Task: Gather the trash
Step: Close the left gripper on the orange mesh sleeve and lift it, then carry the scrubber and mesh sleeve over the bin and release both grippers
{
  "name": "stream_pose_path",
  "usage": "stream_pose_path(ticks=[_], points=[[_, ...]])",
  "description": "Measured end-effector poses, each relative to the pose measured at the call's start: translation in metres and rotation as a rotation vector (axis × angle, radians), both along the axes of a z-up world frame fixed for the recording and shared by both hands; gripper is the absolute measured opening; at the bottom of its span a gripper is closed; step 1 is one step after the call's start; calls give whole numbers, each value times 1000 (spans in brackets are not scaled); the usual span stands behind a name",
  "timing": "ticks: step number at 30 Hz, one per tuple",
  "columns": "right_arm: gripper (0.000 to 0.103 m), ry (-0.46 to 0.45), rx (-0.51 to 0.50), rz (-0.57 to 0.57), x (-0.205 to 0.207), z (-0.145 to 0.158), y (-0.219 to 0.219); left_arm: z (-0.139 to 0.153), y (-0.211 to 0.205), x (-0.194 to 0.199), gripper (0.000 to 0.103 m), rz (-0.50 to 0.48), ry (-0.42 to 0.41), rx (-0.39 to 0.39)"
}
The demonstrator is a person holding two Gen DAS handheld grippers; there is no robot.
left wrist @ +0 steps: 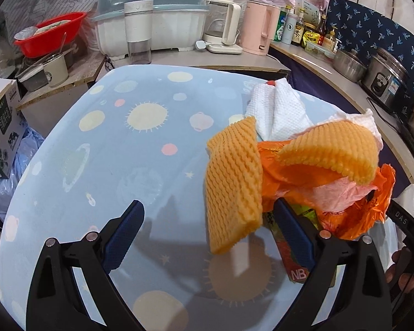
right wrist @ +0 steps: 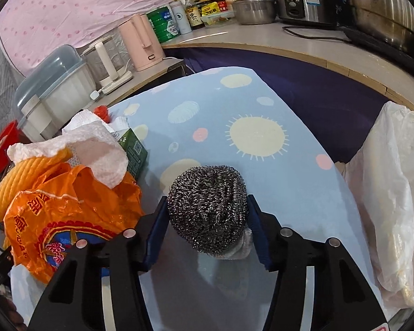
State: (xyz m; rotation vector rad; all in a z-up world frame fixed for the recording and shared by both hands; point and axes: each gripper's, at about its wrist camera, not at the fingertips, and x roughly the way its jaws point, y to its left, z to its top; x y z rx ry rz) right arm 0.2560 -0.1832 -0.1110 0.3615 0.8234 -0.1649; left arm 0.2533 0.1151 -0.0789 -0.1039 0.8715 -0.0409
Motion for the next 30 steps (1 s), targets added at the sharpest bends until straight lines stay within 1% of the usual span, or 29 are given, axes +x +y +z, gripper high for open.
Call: stream_pose_path(ticks=[1,4,5,6,7,9,10,12,14,17,24,30], points=[[51,0,6,-3,-1,1,-1,0,1,1,87,-4,-2,-2],[51,-10,19,-19,-9,8,-3,-1,4,4,71,-19,9,-12],[51,-12,21,-24,-12,11,-3,-2,5,5,60,-25,19,-17],[51,-15,20,-28,-15,14,-3,-2,6,4,52,-30,25,-26],[51,-18,17,-32,-19,17,-3,-1,8,3,49,-30,27,-32],[51,-25,12,-41,-27,24,-4,2,10,0,32,-36,30,-43],[51,-28,11,-47,-32,27,-4,4,10,-2,29,-37,29,-41],[51,-34,9,-58,-43,33,-5,8,12,-7,19,-39,24,-36],[51,-40,8,-67,-54,40,-6,13,13,-14,15,-43,19,-38],[51,-49,2,-76,-68,50,-7,22,15,-26,12,-44,7,-35],[51,-69,-14,-85,-106,66,-4,44,12,-60,12,-69,-11,-10],[51,-82,-18,-85,-140,76,-4,62,-1,-93,11,-119,-21,-15]])
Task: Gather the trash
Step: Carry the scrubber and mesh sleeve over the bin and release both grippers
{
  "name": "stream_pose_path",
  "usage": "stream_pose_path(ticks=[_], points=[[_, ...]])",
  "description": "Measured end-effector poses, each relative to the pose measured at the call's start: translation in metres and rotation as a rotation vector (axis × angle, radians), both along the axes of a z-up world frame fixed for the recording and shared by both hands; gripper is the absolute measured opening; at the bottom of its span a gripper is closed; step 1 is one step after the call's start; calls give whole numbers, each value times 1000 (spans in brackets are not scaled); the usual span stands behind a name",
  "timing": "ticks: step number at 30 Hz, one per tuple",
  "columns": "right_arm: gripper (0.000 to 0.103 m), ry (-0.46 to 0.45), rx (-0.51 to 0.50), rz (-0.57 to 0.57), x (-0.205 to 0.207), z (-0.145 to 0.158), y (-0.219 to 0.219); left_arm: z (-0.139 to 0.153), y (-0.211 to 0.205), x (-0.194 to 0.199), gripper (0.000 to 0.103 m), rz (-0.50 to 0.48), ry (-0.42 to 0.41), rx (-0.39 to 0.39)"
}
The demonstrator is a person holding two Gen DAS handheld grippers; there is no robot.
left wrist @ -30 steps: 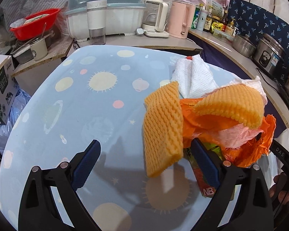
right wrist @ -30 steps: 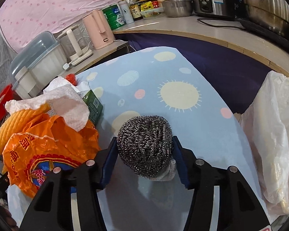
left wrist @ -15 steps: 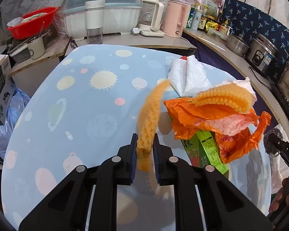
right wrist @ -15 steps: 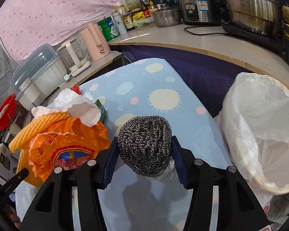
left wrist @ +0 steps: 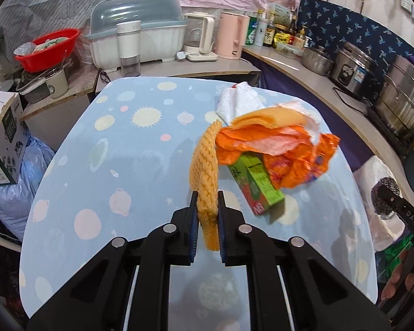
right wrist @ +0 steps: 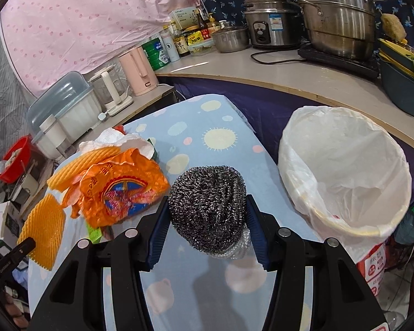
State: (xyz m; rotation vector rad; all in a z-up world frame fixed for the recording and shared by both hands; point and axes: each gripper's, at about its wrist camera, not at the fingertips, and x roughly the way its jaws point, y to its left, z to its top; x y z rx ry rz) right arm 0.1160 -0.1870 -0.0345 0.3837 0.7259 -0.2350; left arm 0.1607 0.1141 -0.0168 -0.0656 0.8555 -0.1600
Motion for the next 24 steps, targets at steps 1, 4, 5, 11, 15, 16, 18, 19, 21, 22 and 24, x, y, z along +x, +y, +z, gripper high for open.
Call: stream_pose_path(ticks=[1,4,5,11,15,16,18,19,21,22,24], points=[[51,-3,-3,1,-5,2,0,4,-4,-7,11,-13,-6,-4],[51,-15,-5,-2,-21,7,-3,13,-17,-22,12,-48,-20,-16],[51,-18,-5,-5,-25,9,-5,15,-21,-26,12,-60,-23,-19],[51,-40,-10,-29,-50,18,-21,24,-57,-46,12,-144,-34,-29],[51,-55,-8,-62,-66,24,-40,33,-86,-57,12,-203,-51,-36],[51,-57,-8,-73,-70,26,-45,35,-93,-59,12,-217,-54,-39],[51,-60,-9,-95,-78,27,-58,39,-109,-62,12,-248,-62,-47],[51,-60,-10,-108,-82,28,-64,42,-119,-64,12,-267,-71,-49],[51,-61,-10,-133,-89,29,-77,47,-139,-67,12,-302,-88,-51],[51,-62,-11,-147,-93,30,-84,50,-147,-68,12,-317,-94,-54],[51,-64,-16,-176,-98,32,-98,55,-168,-69,12,-355,-103,-64]])
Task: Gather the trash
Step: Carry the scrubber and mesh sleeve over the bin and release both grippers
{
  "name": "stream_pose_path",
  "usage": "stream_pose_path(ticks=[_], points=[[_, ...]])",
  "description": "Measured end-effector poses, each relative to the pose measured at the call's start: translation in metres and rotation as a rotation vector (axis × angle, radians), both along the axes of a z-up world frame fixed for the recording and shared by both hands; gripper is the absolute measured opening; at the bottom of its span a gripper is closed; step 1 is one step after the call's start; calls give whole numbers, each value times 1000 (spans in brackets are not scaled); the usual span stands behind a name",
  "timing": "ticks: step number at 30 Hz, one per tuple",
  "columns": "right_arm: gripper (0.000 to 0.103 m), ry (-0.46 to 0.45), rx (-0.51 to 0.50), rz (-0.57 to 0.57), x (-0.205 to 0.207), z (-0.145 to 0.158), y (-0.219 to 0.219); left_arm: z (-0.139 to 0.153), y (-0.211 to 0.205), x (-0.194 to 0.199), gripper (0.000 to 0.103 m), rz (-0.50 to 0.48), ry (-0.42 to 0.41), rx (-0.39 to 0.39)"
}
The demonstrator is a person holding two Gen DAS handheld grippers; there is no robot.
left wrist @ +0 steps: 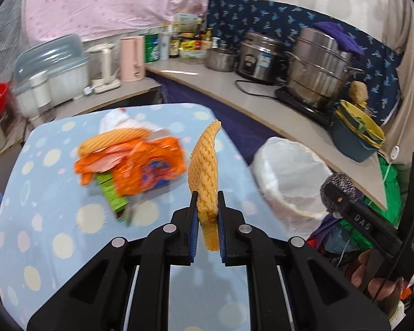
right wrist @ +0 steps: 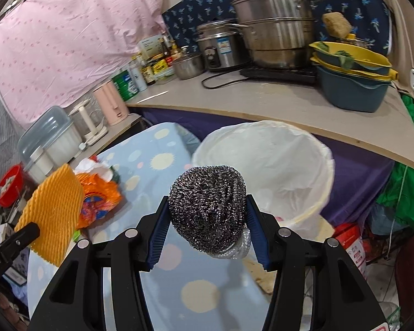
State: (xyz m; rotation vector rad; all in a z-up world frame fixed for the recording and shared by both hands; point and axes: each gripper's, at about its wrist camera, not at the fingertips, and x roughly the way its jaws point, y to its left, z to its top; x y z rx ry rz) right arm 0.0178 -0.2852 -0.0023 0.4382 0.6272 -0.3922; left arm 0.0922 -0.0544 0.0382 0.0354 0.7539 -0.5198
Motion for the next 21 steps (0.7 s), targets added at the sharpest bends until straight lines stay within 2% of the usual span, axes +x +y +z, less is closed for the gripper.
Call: stream_pose_path(ticks=[6,11,15,21], points=[[51,5,-11,-73,-1,1,-43,10,-74,6,12,-135,0,-18],[51,13,-9,-115,9,-5,-73,5,-129,19,12,-209,22,-3],[51,25,-12,-132,17,-10,-88,-7,-164,31,12,-234,48,23],[51,54,-12,-152,31,-21,-108,-23,-194,41,12,-239,61,57]])
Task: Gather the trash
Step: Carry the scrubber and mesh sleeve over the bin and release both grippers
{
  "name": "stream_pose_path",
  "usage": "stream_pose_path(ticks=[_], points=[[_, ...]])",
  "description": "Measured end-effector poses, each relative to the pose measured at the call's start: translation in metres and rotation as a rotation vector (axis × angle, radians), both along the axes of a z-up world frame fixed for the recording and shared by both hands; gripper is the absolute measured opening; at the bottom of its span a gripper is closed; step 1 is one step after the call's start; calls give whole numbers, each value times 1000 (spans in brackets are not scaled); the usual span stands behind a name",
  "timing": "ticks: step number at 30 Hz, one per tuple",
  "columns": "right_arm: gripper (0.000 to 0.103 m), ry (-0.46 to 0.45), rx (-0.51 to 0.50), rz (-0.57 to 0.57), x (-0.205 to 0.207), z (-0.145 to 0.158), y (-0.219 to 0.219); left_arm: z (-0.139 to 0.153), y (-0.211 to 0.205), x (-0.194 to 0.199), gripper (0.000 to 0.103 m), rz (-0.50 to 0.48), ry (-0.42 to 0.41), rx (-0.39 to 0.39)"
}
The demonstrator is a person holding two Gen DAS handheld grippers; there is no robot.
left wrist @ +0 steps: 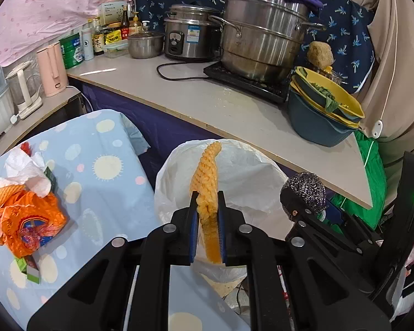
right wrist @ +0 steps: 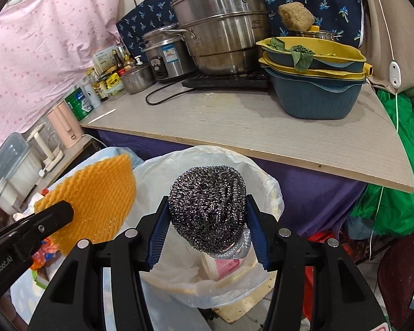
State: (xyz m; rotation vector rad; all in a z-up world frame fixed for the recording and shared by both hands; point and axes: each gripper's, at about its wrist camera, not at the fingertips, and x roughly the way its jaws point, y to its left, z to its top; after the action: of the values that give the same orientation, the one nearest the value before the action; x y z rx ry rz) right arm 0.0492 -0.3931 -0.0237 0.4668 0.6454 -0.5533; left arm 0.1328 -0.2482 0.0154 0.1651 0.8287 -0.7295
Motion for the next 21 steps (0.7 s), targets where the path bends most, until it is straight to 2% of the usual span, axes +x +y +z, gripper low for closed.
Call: stream_pose_path(ticks=[8,10,12,17,21], points=[[55,29,5,-10,15,-12,-12,-17,-17,13,12,18,25,27],[55,29,5,-17,16,-13,-13,-20,-19,16,19,26,31,34],[56,29,5,-20,18,-14,-14,-22,-17,17,43,39,29,35],[60,15,-10,-29,17,-10,-14,-19,-14,16,57,53,-2,29],[61,4,-20,-30,15,-4,-12,-17,-12,18,59,63,-4,26]])
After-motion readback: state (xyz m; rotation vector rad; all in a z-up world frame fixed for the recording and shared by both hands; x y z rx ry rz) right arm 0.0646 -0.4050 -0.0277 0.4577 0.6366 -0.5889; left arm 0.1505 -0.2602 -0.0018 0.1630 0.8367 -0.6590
